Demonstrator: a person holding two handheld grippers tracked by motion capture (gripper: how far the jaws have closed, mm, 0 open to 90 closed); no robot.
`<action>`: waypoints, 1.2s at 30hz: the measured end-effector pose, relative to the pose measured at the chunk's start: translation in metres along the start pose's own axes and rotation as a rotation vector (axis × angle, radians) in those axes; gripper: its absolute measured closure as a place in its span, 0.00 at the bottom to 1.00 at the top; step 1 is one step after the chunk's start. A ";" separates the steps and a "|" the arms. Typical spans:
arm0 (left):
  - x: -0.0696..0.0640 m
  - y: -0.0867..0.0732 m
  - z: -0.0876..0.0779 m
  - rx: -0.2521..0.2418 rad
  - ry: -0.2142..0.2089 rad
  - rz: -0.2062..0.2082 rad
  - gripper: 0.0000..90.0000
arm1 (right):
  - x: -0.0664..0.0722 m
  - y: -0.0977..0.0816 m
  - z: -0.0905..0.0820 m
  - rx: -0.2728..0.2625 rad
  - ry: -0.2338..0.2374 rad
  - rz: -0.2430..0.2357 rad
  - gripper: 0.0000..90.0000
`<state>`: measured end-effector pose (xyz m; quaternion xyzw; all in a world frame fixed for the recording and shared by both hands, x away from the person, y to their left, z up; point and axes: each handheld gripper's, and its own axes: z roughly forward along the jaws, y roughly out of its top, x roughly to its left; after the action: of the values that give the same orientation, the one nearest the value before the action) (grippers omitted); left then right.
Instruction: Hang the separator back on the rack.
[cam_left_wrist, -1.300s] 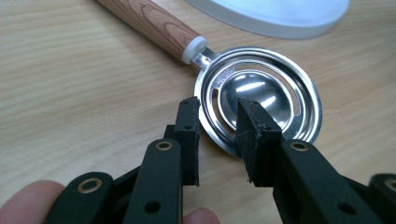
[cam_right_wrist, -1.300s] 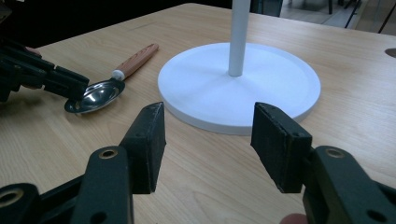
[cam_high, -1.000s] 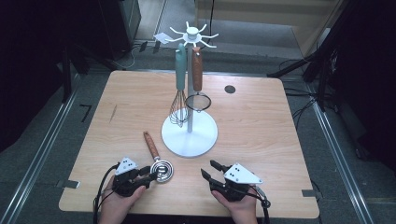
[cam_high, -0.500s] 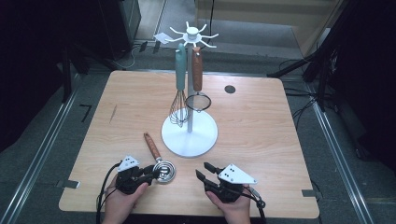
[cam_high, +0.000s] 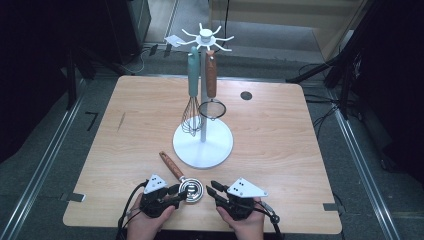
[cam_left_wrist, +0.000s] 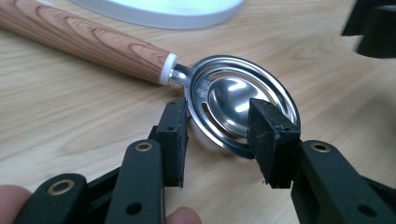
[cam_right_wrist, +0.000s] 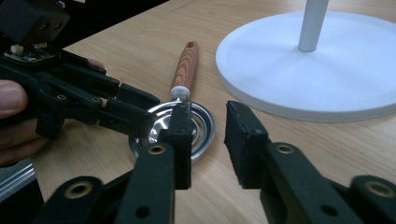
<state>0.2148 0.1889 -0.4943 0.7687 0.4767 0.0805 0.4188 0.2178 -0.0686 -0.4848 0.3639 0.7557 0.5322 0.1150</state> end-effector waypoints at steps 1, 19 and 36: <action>-0.002 0.000 0.001 0.000 -0.002 0.006 0.68 | 0.000 0.000 0.000 0.004 -0.004 0.001 0.88; -0.024 -0.001 0.011 0.003 -0.100 0.022 0.71 | 0.003 -0.010 0.016 0.160 -0.014 0.011 0.94; -0.021 0.003 0.018 0.042 -0.131 0.043 0.86 | -0.006 -0.016 0.009 0.211 -0.064 -0.005 0.93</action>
<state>0.2156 0.1609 -0.4978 0.7908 0.4335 0.0290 0.4311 0.2206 -0.0688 -0.5042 0.3887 0.8045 0.4375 0.1012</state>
